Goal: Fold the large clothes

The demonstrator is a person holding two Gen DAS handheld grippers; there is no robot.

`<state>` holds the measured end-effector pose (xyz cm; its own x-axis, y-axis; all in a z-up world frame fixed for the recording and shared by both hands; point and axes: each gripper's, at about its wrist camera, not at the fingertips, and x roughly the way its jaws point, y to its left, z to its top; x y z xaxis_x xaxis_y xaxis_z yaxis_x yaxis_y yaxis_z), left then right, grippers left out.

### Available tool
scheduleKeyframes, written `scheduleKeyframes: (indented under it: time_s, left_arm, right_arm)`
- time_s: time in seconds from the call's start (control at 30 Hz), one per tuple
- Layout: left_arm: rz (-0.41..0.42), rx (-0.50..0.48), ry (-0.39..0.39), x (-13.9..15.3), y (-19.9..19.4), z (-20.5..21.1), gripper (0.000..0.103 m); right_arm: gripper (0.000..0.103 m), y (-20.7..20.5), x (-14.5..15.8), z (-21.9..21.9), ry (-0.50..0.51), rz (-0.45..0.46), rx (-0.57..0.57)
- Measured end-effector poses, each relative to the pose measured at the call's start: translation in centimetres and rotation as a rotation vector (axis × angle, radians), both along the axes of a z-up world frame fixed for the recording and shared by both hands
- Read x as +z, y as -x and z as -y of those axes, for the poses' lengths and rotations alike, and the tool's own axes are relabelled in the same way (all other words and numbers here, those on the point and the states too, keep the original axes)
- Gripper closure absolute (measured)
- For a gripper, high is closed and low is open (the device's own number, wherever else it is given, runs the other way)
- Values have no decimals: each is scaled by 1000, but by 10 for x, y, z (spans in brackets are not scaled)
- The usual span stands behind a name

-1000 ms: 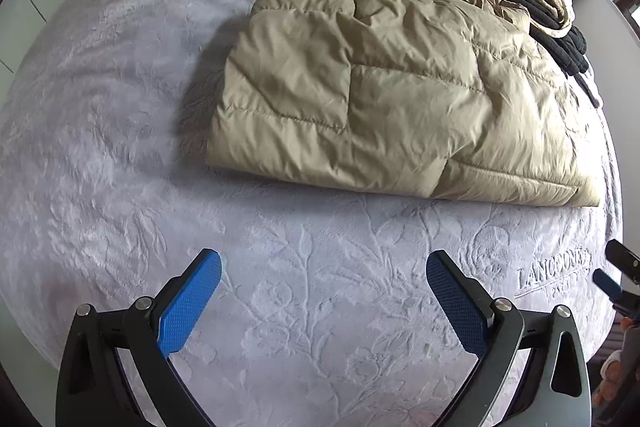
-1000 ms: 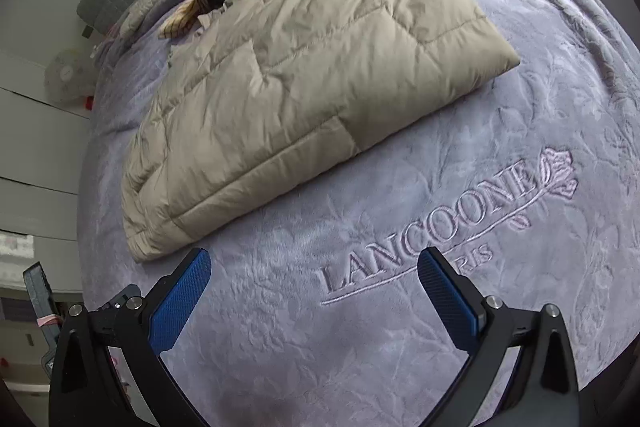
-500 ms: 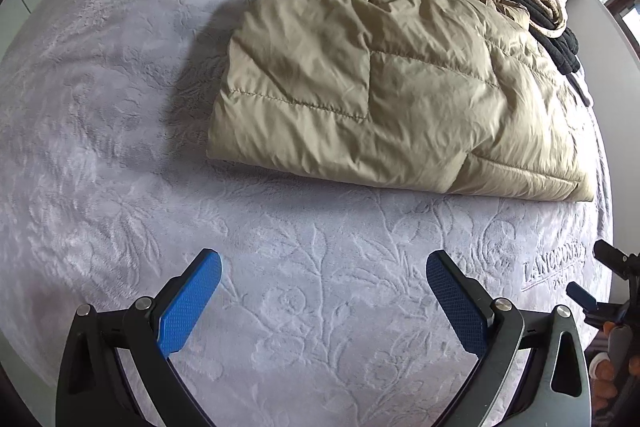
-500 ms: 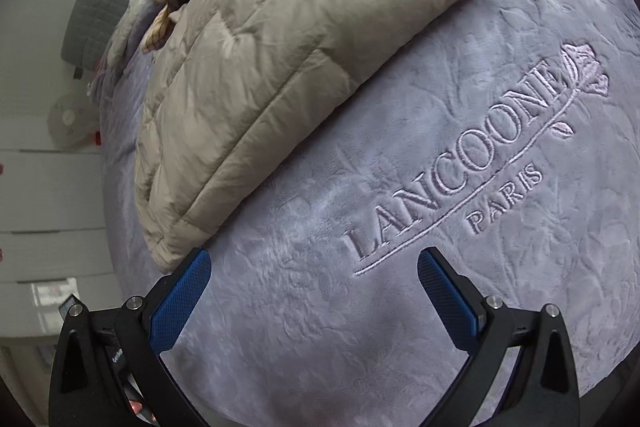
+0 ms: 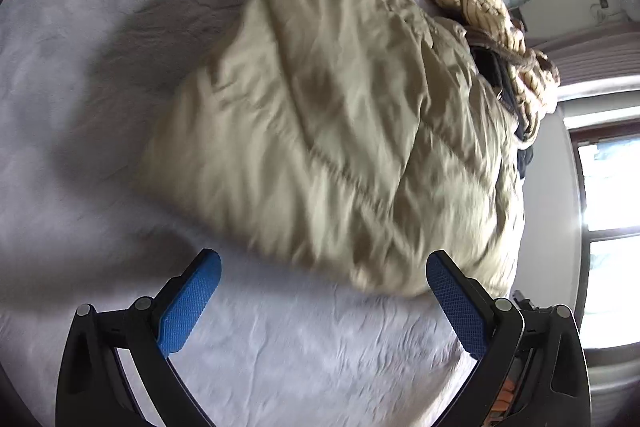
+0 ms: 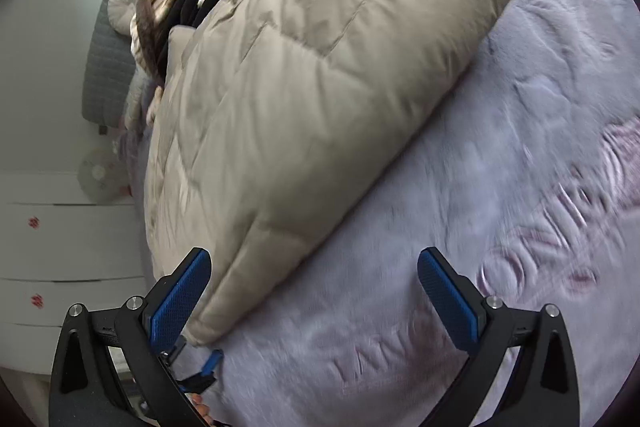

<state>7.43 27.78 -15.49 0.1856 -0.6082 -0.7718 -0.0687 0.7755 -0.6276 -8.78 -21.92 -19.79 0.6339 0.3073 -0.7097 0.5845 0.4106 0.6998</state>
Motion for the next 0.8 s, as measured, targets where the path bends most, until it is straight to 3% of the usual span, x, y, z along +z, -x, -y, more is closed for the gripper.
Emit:
scheduleKeyframes:
  time_s: [0.27,0.5,0.53,0.57,0.6,0.63,0.7,0.8]
  left_arm:
    - [44,78,11,-11,-28,18,0]
    - [-3,167,-7,-21,-46,27,2]
    - [10,184,-5,-18,-44,24,19]
    - [27,186,-1,-15,-44,23,49]
    - [44,173,27,-12,-44,24,66]
    - [49,165,59,-8,-45,24,78]
    - [82,153,71,3,-44,25,85]
    - [159,115,82,26,-36,26,88]
  right_arm:
    - [0,-39,-17,25,-131,160,-50]
    - [2,-59,-30,33,-238,181,-122]
    - [8,-57,-31,34,-253,179,-132]
    - [18,-55,-33,36,-269,175,-140]
    - [46,-54,-35,37,-284,162,-143]
    - [51,-53,-36,38,-303,169,-142]
    - [69,-45,-33,40,-308,196,-136]
    - [77,-41,-21,37,-307,245,-103]
